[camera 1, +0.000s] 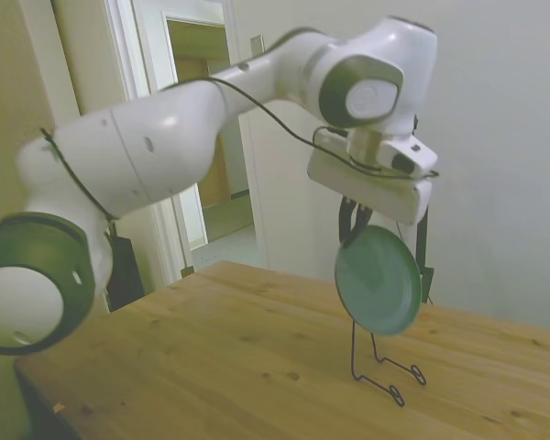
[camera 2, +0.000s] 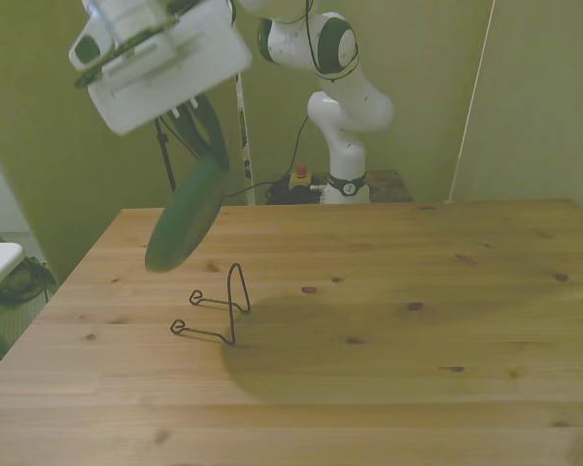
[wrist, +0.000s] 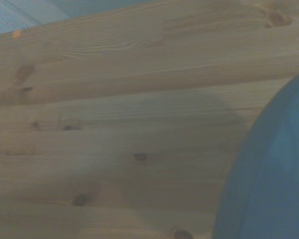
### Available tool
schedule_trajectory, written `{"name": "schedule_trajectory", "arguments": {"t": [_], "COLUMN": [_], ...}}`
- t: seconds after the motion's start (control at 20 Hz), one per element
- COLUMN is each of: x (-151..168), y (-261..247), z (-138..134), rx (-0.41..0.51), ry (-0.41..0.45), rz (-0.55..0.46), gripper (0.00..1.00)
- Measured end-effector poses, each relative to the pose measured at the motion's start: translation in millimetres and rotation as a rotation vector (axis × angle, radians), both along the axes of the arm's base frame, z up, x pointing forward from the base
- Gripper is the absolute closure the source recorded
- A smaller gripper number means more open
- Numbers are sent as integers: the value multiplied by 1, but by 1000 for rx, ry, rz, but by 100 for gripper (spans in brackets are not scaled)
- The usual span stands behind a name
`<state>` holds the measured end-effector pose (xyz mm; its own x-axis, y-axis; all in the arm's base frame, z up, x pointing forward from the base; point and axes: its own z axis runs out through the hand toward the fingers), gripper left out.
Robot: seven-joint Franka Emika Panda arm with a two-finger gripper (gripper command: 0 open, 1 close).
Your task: Unload the plate
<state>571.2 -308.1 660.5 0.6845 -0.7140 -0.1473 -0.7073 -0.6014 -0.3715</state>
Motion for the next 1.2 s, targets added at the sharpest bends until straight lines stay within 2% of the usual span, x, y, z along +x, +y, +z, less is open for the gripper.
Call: {"name": "schedule_trajectory", "arguments": {"t": [0.1,0.2,0.35,0.45,0.6,0.8,0.9,1.0,1.2], "x": [-15,-16,3,19,40,68,76,81,86], "y": [27,69,156,214,282,300,291,281,272], "z": [28,42,31,-3,-77,-191,-235,-262,-280], "rx": [-21,-74,-158,-199,-266,-377,-421,-451,-482], "ry": [1,31,107,181,292,402,467,502,521], "rz": [-12,-53,-132,-184,-268,-387,-440,-475,-500], "gripper": [100,100,100,100,100,100,100,100,100]}}
